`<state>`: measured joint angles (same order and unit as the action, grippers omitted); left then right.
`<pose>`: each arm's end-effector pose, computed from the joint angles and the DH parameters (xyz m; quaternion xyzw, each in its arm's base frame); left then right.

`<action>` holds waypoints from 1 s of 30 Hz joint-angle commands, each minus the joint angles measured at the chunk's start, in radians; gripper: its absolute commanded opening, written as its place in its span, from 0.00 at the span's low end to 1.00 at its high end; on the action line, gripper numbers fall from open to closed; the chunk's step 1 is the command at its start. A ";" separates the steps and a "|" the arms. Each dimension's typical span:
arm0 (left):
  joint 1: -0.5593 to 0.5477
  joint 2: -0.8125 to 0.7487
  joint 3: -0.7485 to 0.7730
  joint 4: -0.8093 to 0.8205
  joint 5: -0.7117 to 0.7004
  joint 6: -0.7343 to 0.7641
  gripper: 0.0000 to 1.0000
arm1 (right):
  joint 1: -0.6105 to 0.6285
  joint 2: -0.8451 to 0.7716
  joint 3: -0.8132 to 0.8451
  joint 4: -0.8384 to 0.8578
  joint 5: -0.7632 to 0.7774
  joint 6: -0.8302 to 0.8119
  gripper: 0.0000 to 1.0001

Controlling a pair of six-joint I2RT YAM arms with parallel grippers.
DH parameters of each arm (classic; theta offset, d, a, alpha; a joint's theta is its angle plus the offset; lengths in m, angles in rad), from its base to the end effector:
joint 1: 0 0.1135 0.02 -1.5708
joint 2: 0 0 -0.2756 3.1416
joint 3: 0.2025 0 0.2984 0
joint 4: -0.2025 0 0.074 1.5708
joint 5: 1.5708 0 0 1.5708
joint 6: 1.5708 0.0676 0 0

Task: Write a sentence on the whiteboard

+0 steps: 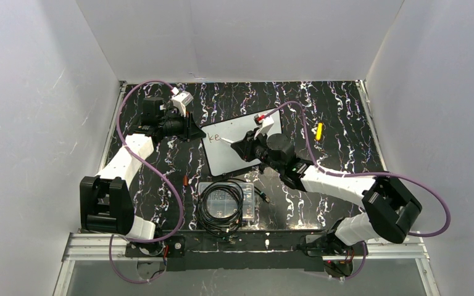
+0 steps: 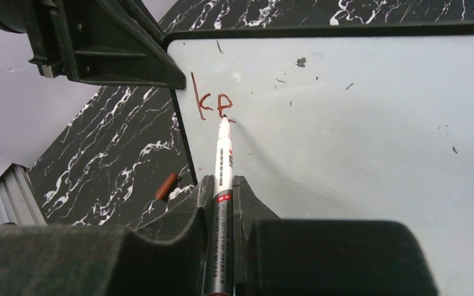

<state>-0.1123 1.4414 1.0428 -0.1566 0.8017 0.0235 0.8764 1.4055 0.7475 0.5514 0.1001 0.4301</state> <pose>0.3721 -0.0908 0.2649 0.2439 0.7898 -0.3605 0.4321 0.2503 0.2901 0.2390 -0.1318 0.7318 0.3762 0.5528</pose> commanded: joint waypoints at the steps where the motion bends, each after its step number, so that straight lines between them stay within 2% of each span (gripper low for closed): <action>1: 0.011 -0.052 0.025 -0.015 -0.016 0.031 0.00 | -0.004 -0.026 0.005 0.066 0.014 -0.020 0.01; 16: 0.013 -0.048 0.028 -0.018 -0.015 0.035 0.00 | -0.005 0.047 0.033 0.093 0.048 -0.030 0.01; 30: 0.013 -0.053 0.026 -0.020 -0.016 0.035 0.00 | -0.007 0.002 -0.001 0.072 0.140 -0.037 0.01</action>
<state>-0.1101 1.4410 1.0428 -0.1581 0.7998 0.0269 0.8776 1.4437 0.7475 0.5861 0.1543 0.4156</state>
